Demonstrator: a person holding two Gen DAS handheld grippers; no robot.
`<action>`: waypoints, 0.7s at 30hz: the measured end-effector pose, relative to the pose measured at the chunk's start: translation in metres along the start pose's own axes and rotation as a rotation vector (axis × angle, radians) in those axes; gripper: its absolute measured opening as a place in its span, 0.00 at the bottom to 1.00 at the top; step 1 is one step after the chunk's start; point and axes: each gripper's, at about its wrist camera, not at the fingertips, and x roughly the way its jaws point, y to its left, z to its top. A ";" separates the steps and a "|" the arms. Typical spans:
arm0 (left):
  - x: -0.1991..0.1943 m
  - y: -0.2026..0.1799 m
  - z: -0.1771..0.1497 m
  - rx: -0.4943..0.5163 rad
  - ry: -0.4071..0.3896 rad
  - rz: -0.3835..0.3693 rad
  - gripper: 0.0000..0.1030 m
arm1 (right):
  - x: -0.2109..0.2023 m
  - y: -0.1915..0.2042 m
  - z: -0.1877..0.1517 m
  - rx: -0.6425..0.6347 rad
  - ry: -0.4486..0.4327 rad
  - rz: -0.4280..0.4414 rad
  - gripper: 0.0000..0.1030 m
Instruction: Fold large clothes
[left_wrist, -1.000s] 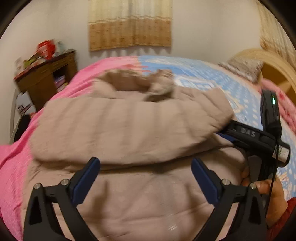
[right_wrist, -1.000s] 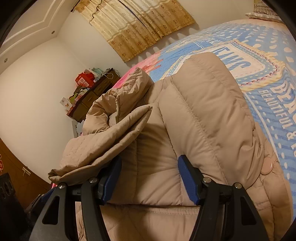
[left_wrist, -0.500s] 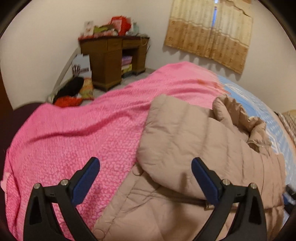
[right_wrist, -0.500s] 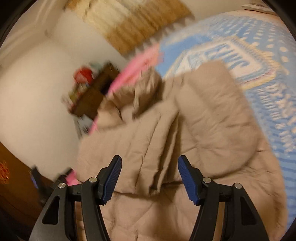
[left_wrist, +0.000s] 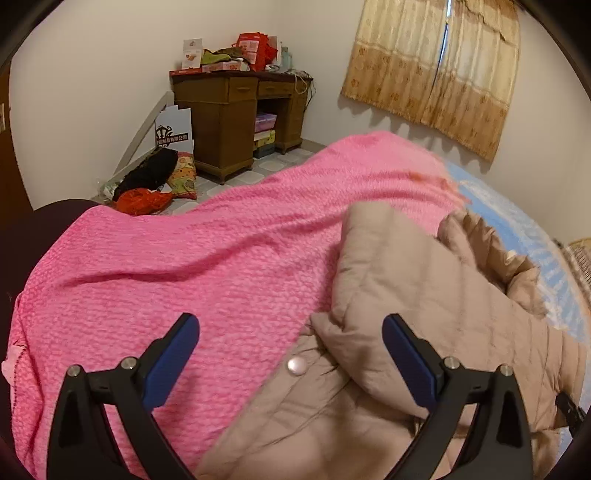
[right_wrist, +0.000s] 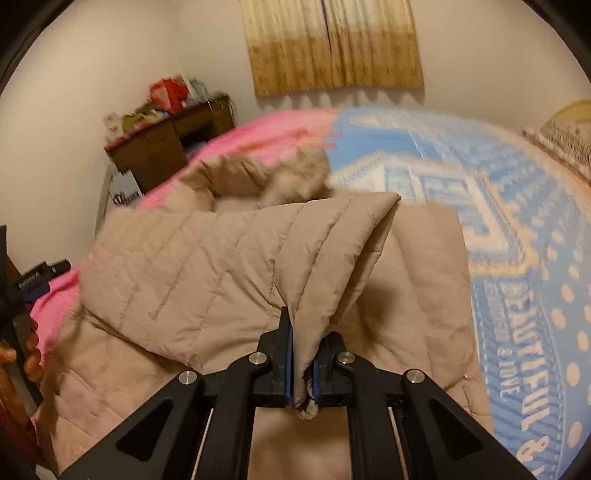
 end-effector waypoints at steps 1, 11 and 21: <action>0.010 -0.009 -0.005 0.025 0.018 0.028 0.98 | 0.012 -0.011 -0.010 0.039 0.014 0.026 0.10; 0.054 -0.006 -0.024 -0.008 0.101 0.064 1.00 | 0.012 -0.046 -0.029 0.250 0.010 0.207 0.24; 0.047 -0.007 -0.031 -0.013 0.079 0.055 1.00 | -0.042 0.002 0.004 0.116 -0.194 0.042 0.24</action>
